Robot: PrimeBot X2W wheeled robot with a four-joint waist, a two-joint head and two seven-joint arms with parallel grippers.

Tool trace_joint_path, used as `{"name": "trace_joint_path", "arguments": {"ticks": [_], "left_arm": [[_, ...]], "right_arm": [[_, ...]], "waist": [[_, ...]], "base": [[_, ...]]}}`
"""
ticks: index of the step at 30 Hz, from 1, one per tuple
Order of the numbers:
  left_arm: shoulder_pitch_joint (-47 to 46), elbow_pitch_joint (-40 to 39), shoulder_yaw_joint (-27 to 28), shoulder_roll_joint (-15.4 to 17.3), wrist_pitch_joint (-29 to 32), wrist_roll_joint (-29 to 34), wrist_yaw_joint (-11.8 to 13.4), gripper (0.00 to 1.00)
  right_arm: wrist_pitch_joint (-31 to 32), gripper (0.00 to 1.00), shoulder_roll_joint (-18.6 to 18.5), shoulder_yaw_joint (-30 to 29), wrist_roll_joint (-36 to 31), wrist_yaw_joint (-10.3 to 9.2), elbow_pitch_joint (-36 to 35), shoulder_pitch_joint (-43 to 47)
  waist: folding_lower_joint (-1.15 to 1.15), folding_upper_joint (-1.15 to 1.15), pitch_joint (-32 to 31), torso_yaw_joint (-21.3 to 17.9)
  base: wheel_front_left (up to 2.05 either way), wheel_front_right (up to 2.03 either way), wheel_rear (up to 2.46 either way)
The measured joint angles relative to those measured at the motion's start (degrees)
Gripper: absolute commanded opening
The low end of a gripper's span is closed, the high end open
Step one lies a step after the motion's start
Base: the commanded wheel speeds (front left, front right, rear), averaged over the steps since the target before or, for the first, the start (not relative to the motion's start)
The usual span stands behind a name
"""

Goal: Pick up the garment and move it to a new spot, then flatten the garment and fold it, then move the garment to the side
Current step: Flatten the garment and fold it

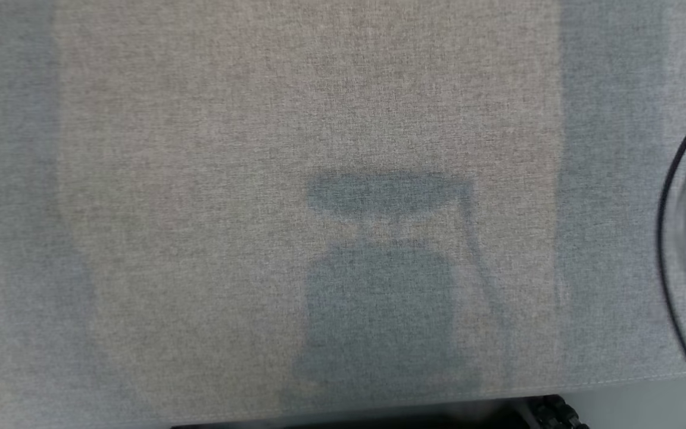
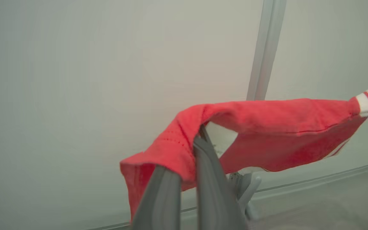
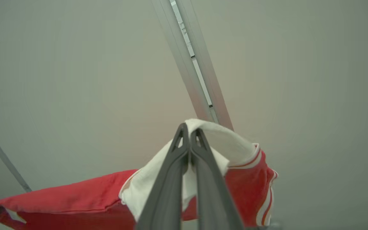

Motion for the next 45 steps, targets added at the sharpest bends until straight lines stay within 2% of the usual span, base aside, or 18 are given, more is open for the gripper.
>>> {"name": "trace_joint_path", "arguments": {"ticks": [2, 7, 11, 15, 19, 23, 24, 25, 30, 33, 36, 45], "left_arm": [[4.27, 0.05, -3.38, 0.45, -2.21, -1.03, -0.18, 0.0], [18.74, -2.87, -10.51, 4.3, -7.12, -6.46, -0.35, 0.0], [32.01, -6.54, -14.07, 6.7, -10.6, -9.67, -0.35, 0.0], [44.47, -11.38, -14.13, 8.01, -12.88, -11.79, 0.31, 0.0], [57.52, -17.72, -15.83, 8.75, -13.6, -11.78, 3.7, 0.0], [70.08, -24.75, -17.0, 9.85, -13.74, -12.6, 8.58, 0.0], [76.63, -28.3, -17.48, 10.32, -13.89, -13.21, 11.2, 0.0], [79.75, -30.25, -17.51, 10.43, -14.01, -14.03, 12.45, 0.0], [92.95, -40.18, -17.57, 10.82, -14.16, -17.04, 17.31, 0.0], [96.94, -45.53, -18.41, 11.52, -13.9, -17.93, 18.56, 0.0], [97.9, -48.29, -18.39, 12.34, -12.84, -18.67, 19.35, 0.0], [90.33, -46.67, -18.47, 13.29, -5.17, -19.36, 18.93, 0.0]], "right_arm": [[-0.82, 0.0, -0.3, 3.24, 3.26, 0.0, -2.27, 6.67], [-2.96, 0.0, -5.0, 8.44, 10.15, 0.0, -10.94, 28.36], [-4.43, 0.0, -7.92, 8.21, 13.07, 0.0, -17.19, 45.2], [-4.49, 0.0, -8.69, 6.51, 15.79, 0.04, -23.18, 60.39], [-4.44, 0.0, -8.26, 3.8, 16.78, 0.05, -27.95, 73.55], [-4.08, 0.0, -6.68, 2.79, 16.22, 0.05, -30.73, 85.25], [-3.94, 0.0, -5.47, 2.08, 15.89, 0.05, -31.97, 90.86], [-3.94, 0.0, -4.83, 1.49, 15.88, 0.07, -32.73, 93.73], [-3.98, 0.0, -2.24, -2.68, 16.27, 0.05, -36.15, 106.87], [-3.65, 0.0, -1.2, -5.13, 17.42, 0.05, -38.74, 111.65], [-2.49, 0.0, -0.73, -5.71, 18.26, 0.05, -40.74, 111.99], [3.48, 0.0, -1.11, -2.41, 14.83, 0.02, -35.71, 96.74]], "waist": [[0.0, 0.0, 1.03, -0.36], [0.0, 0.0, 0.44, -1.06], [0.0, 0.0, -2.0, -1.4], [-0.01, 0.0, -5.58, -1.3], [-0.02, 0.0, -10.14, -0.74], [-0.02, 0.0, -14.94, -0.28], [-0.02, 0.0, -17.31, -0.12], [-0.02, 0.0, -18.45, -0.04], [-0.02, 0.0, -23.48, 0.42], [-0.02, 0.0, -25.61, 0.86], [-0.02, 0.0, -26.62, 1.38], [-0.02, 0.0, -24.96, 0.34]], "base": [[0.0, 0.0, 0.0], [0.0, 0.0, 0.0], [0.0, 0.0, 0.0], [0.0, 0.0, 0.0], [0.0, 0.0, 0.0], [0.0, 0.0, 0.0], [0.0, 0.0, 0.0], [0.0, 0.0, 0.0], [0.0, 0.0, 0.0], [0.0, 0.0, 0.0], [0.0, 0.0, 0.0], [0.0, 0.0, 0.0]]}}
